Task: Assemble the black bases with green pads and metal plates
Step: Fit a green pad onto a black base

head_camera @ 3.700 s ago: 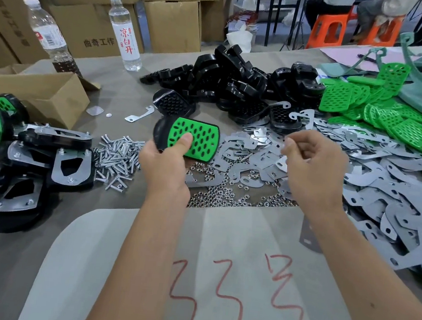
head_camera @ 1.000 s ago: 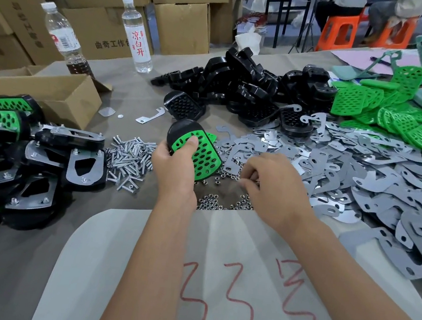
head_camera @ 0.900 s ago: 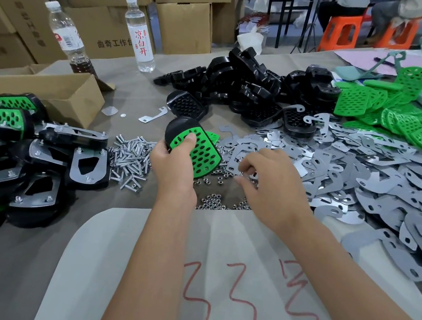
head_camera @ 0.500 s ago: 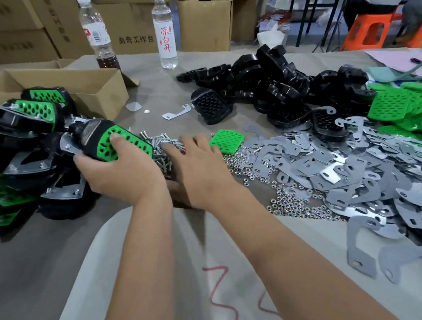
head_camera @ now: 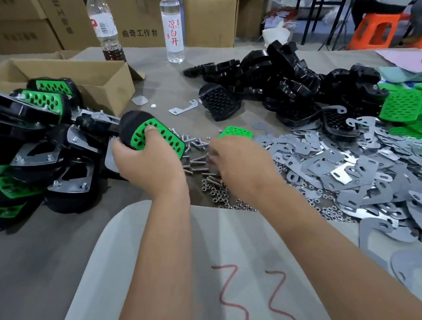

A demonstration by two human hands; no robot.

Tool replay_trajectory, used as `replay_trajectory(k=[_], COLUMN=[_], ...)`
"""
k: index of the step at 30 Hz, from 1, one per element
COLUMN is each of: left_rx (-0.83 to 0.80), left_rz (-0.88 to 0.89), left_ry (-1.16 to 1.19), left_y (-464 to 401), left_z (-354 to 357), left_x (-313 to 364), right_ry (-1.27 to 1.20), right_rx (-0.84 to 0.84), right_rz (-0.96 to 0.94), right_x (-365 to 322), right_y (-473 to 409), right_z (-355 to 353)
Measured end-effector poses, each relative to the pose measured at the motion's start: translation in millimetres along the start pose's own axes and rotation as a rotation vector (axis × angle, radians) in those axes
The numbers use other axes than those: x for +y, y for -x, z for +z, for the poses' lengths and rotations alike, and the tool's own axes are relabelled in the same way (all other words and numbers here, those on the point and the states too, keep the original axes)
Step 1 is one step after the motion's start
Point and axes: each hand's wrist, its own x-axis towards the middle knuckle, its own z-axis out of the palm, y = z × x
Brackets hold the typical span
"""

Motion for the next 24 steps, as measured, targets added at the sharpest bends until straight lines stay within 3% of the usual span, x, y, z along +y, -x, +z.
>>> replay_trajectory(k=[3, 6, 13, 18, 24], left_rx=[-0.133, -0.357, -0.852, -1.018, -1.069], left_rz=[-0.084, -0.166, -0.228, -0.188, -0.066], left_ry=[0.111, 0.087, -0.149, -0.234, -0.322], left_y=[5, 20, 55, 69, 74], left_z=[6, 13, 23, 24, 23], left_x=[-1, -1, -8, -9, -5], right_ry=[-0.313, -0.461, -1.12, -1.199, -1.086], right_rx=[0.16, 0.239, 0.369, 0.536, 0.615], right_rz=[0.116, 0.185, 0.342, 0.316, 0.269], right_x=[26, 50, 76, 77, 72], right_y=[16, 40, 80, 83, 82], right_z=[-8, -17, -19, -24, -20])
